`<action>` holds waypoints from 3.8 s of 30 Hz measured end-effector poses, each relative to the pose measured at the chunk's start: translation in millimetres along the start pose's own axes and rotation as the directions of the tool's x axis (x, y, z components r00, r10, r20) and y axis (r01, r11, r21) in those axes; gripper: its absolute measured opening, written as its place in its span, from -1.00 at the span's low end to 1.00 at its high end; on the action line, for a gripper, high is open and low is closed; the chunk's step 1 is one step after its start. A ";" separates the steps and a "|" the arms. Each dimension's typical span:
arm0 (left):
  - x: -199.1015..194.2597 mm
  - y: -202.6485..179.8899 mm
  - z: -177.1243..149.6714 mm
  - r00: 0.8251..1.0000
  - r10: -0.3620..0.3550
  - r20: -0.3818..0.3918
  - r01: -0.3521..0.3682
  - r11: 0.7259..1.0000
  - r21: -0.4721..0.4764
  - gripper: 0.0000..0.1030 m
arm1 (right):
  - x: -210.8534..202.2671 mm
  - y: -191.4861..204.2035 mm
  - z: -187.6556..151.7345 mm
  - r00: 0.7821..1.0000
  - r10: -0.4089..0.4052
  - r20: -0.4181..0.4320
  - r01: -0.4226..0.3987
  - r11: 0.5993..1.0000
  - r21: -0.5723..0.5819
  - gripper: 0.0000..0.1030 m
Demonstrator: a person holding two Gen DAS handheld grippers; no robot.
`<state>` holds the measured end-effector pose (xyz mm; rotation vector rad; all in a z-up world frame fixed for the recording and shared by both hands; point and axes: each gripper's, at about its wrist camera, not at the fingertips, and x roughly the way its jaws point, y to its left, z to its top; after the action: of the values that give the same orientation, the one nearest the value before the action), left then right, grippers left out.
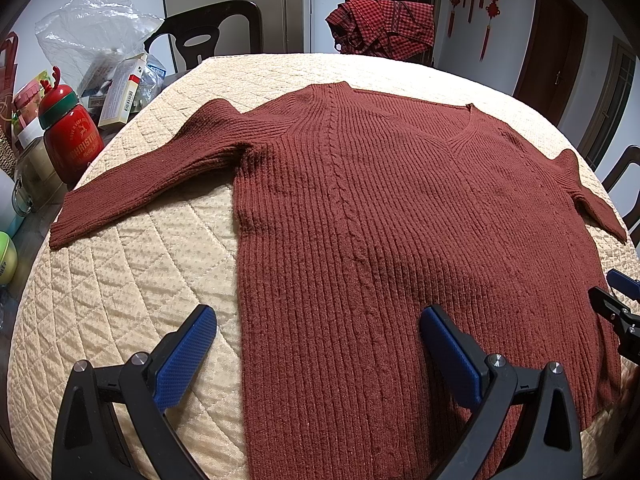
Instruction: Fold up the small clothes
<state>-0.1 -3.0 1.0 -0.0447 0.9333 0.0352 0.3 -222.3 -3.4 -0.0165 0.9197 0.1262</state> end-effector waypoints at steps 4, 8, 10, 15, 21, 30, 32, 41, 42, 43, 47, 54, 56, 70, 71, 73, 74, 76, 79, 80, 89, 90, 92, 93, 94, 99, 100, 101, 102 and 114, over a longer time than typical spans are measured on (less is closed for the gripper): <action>-0.1 -0.6 0.0 1.000 0.000 0.000 0.000 1.000 0.000 1.00 | 0.1 0.1 0.0 1.000 -0.001 0.000 0.001 1.000 -0.001 0.54; 0.0 0.0 -0.1 1.000 0.000 0.000 0.000 1.000 0.000 1.00 | 0.1 0.0 0.1 1.000 0.000 0.000 0.000 1.000 0.000 0.54; -0.1 -0.7 0.0 1.000 0.000 0.000 0.000 1.000 0.000 1.00 | 0.1 0.0 0.2 1.000 0.000 0.000 0.000 1.000 0.000 0.54; -0.1 -0.5 -0.1 1.000 0.000 0.000 0.000 1.000 0.000 1.00 | 0.1 -0.2 0.5 1.000 0.000 0.000 0.000 1.000 0.000 0.54; -0.1 -0.4 -0.1 1.000 0.000 0.000 0.000 1.000 0.000 1.00 | 0.0 -0.5 0.5 1.000 0.000 0.000 0.000 1.000 0.000 0.54; -0.3 -0.1 0.2 1.000 0.000 0.000 0.000 1.000 -0.001 1.00 | 0.1 -0.5 0.5 1.000 0.000 0.000 0.000 1.000 0.000 0.54; -0.6 1.1 0.7 1.000 0.000 0.000 0.000 1.000 -0.002 1.00 | 0.1 -0.4 0.6 1.000 0.000 0.000 0.000 1.000 0.000 0.54; -0.6 1.3 0.6 1.000 0.000 0.001 0.000 1.000 -0.002 1.00 | 0.2 -0.3 0.7 1.000 0.000 0.000 0.000 1.000 0.000 0.54; -0.7 1.0 0.7 1.000 -0.001 0.001 0.001 1.000 -0.002 1.00 | 0.1 -0.5 0.7 1.000 0.000 0.000 0.000 1.000 0.000 0.54; -0.6 1.2 0.6 1.000 0.000 0.001 0.000 1.000 -0.002 1.00 | 0.2 -0.2 0.7 1.000 -0.001 0.000 0.001 1.000 0.000 0.54; -0.6 1.3 0.6 1.000 0.000 0.001 0.000 1.000 -0.002 1.00 | 0.1 -0.2 0.6 1.000 -0.001 0.000 0.001 1.000 0.000 0.54; -0.6 1.2 0.6 1.000 0.000 0.001 0.000 1.000 -0.001 1.00 | 0.0 -0.4 0.6 1.000 -0.001 0.000 0.001 1.000 0.000 0.54; -0.6 1.2 0.6 1.000 0.000 0.001 0.000 1.000 -0.001 1.00 | 0.1 -0.4 0.6 1.000 0.000 0.000 0.000 1.000 0.000 0.54; -0.8 0.4 0.7 1.000 0.000 0.001 0.000 1.000 -0.001 1.00 | 0.3 -0.4 0.4 1.000 0.000 0.001 0.000 1.000 0.000 0.54; -0.7 0.5 0.7 1.000 0.000 0.001 0.000 1.000 -0.001 1.00 | 0.3 -0.2 0.4 1.000 0.000 0.000 0.000 1.000 0.000 0.54; -0.6 1.2 0.5 1.000 0.000 0.001 0.000 1.000 -0.001 1.00 | 0.4 -0.3 0.3 1.000 0.000 0.001 0.000 1.000 0.000 0.54; -0.8 0.6 0.6 1.000 0.000 0.001 0.000 1.000 -0.001 1.00 | 0.4 -0.3 0.3 1.000 0.000 0.001 0.000 1.000 0.001 0.54; -0.6 1.2 0.5 1.000 0.000 0.001 0.000 1.000 -0.001 1.00 | 0.5 -0.2 0.2 1.000 0.000 0.001 0.000 1.000 0.000 0.54; -0.6 1.1 0.5 1.000 0.000 0.001 0.000 1.000 -0.002 1.00 | 0.6 -0.1 0.5 1.000 0.000 0.001 0.000 1.000 0.000 0.54; -0.9 2.2 0.3 1.000 0.000 0.001 0.000 1.000 -0.002 1.00 | 0.6 -0.1 0.9 1.000 0.001 0.001 -0.001 1.000 0.001 0.54; -1.7 6.1 3.3 1.000 0.002 -0.009 -0.002 1.000 -0.012 1.00 | 0.1 -0.9 0.5 1.000 -0.002 -0.005 0.002 1.000 0.003 0.54; -1.8 6.7 3.9 1.000 0.002 -0.012 -0.002 1.000 -0.014 1.00 | 1.2 1.4 -0.6 1.000 -0.003 -0.009 0.003 1.000 0.005 0.54; -2.1 6.8 5.2 1.000 0.009 -0.018 -0.009 1.000 -0.015 1.00 | 0.1 1.1 3.1 1.000 -0.006 -0.011 0.006 1.000 0.012 0.54; -1.9 7.4 5.5 1.000 0.012 -0.019 -0.012 1.000 -0.018 1.00 | -0.9 1.6 7.6 1.000 -0.006 -0.007 0.006 1.000 0.012 0.54; -2.7 8.1 6.1 1.000 0.016 -0.017 -0.016 1.000 -0.020 1.00 | -3.8 2.4 10.3 1.000 -0.004 0.002 0.004 1.000 0.011 0.54; -13.4 21.2 13.2 0.998 0.045 0.036 -0.044 0.998 -0.037 1.00 | -15.7 7.6 18.7 0.999 0.005 0.046 -0.005 1.000 -0.003 0.54; -14.5 27.4 15.4 0.998 0.046 0.041 -0.044 0.998 -0.054 1.00 | -15.4 9.1 20.8 0.999 0.007 0.045 -0.007 1.000 -0.007 0.54; -15.2 35.5 17.8 0.997 0.054 0.047 -0.050 0.996 -0.078 1.00 | -14.3 11.3 22.8 0.999 0.008 0.044 -0.007 1.000 -0.012 0.54; -14.7 42.1 19.4 0.997 0.065 0.050 -0.060 0.993 -0.098 1.00 | -12.9 12.8 23.9 0.999 0.009 0.044 -0.009 1.000 -0.016 0.54; 2.8 160.0 34.7 0.979 0.200 0.033 -0.175 0.916 -0.360 0.79 | 1.7 40.4 43.1 0.997 0.066 0.041 -0.062 0.994 -0.085 0.54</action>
<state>21.4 158.7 15.6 -0.2883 0.8499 0.3833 30.8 -179.1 23.0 -0.0615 0.8713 0.2234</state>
